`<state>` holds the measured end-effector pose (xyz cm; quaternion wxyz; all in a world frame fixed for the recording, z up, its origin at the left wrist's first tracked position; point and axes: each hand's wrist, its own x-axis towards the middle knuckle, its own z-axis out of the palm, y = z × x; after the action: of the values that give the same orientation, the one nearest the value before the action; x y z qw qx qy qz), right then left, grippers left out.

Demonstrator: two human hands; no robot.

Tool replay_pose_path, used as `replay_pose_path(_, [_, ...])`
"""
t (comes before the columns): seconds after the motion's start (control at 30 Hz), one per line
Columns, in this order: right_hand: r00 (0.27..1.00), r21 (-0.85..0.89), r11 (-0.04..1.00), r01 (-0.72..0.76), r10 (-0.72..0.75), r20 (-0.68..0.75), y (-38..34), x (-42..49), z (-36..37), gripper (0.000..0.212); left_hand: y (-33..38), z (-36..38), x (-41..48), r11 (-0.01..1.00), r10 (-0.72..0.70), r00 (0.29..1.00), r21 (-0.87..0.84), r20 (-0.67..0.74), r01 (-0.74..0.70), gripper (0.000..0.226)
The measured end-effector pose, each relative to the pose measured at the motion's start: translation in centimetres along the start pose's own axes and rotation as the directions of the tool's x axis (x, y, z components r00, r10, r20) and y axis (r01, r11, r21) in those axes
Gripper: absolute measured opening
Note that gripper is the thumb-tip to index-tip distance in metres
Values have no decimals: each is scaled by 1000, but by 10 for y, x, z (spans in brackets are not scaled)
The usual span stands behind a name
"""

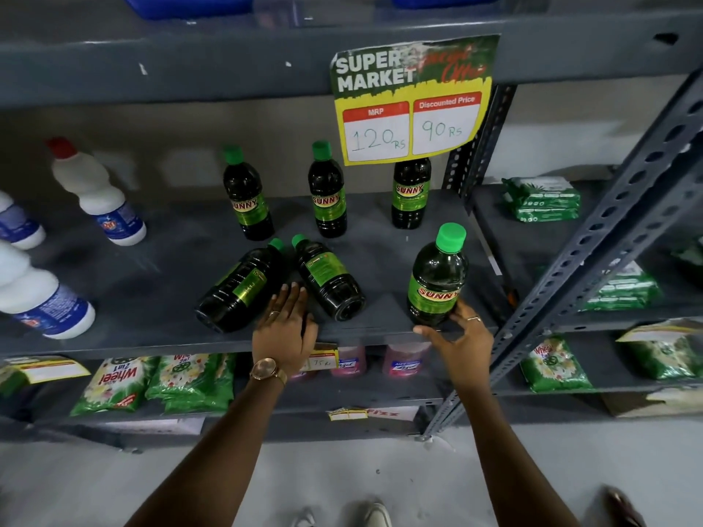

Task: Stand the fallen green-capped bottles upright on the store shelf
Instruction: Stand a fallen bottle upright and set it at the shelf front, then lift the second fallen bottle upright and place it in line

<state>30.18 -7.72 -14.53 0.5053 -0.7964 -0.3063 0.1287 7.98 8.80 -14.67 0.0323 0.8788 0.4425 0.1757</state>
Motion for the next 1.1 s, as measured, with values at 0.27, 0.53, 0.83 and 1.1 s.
replay_pose_path(0.27, [991,137,990,24,-6,-134,-44,-88,16,80,-22,-40,-27,922,339,941,-197,-7,-333,53])
replay_pose_path(0.53, [989,-503,858,104,-36,142,-119,-13,71,86,-125,-71,4,947,42,987,-310,-154,-89,47])
replay_pose_path(0.83, [887,-461,880,-114,299,351,-149,47,135,72,-209,-36,33,998,-21,970,-54,244,35,74])
replay_pose_path(1.1, [992,122,992,-31,46,-118,-132,29,153,81,-198,-41,20,1000,17,987,-8,160,-16,77])
